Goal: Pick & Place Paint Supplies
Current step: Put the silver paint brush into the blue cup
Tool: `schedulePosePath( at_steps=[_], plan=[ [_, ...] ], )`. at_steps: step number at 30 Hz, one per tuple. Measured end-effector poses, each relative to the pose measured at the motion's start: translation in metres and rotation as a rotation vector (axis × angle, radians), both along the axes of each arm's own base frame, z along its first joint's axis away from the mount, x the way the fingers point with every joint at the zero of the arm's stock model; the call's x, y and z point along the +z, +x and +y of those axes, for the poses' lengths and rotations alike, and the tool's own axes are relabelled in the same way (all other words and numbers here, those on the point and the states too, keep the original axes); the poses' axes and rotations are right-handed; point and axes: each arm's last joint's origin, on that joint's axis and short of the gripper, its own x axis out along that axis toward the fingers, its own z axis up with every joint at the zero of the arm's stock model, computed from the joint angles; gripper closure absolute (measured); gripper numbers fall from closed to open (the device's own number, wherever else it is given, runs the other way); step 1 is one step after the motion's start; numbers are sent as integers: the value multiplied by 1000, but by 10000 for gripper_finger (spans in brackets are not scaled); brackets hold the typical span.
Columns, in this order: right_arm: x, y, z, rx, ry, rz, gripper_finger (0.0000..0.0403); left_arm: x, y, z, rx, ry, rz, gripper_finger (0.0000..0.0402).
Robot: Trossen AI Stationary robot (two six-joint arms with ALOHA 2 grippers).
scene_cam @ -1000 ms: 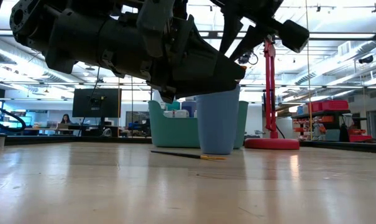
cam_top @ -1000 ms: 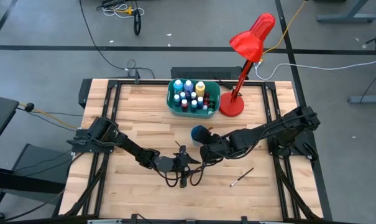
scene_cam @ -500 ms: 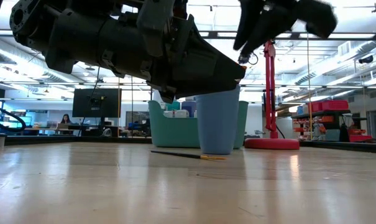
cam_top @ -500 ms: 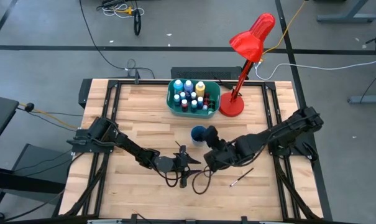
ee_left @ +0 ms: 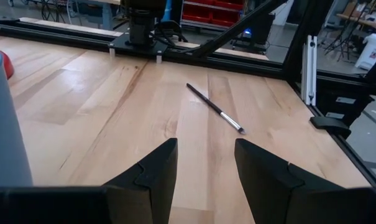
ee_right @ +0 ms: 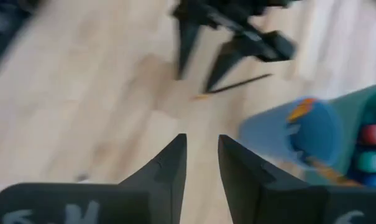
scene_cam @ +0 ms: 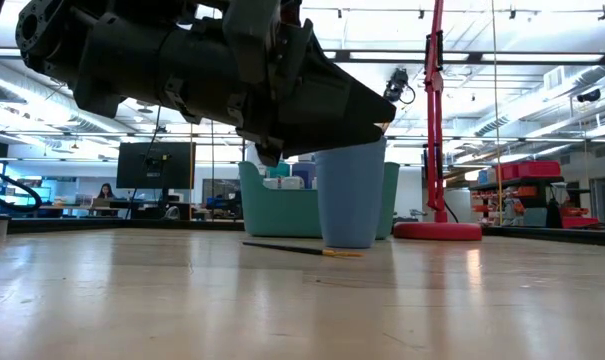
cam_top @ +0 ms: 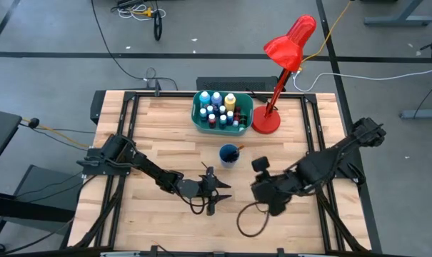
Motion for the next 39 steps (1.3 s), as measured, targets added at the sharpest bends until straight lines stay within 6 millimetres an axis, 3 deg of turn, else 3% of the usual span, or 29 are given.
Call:
schedulePosePath(
  at_steps=[11, 16, 20, 25, 30, 35, 39],
  plan=[
    [16, -58, 3, -84, 166, 18, 297, 2, 0, 0, 9, -52, -18, 230],
    [2, -81, 3, -37, 259, -57, 297, 3, 1, 0, 9, -54, -28, 230],
    [-31, -92, 6, 38, 345, -138, 297, 6, 1, 0, 8, -68, -61, 230],
    [-94, -98, 10, 129, 413, -243, 300, 7, 1, 0, 9, -59, -71, 230],
    [-144, -108, 4, 209, 568, -337, 305, 7, 2, 2, 17, -56, -71, 230],
    [-170, -119, -7, 323, 611, -477, 317, 7, 4, 7, 31, -57, -75, 230],
    [-188, -125, -14, 298, 576, -466, 322, 8, 6, 12, 43, -60, -76, 230]
  ],
)
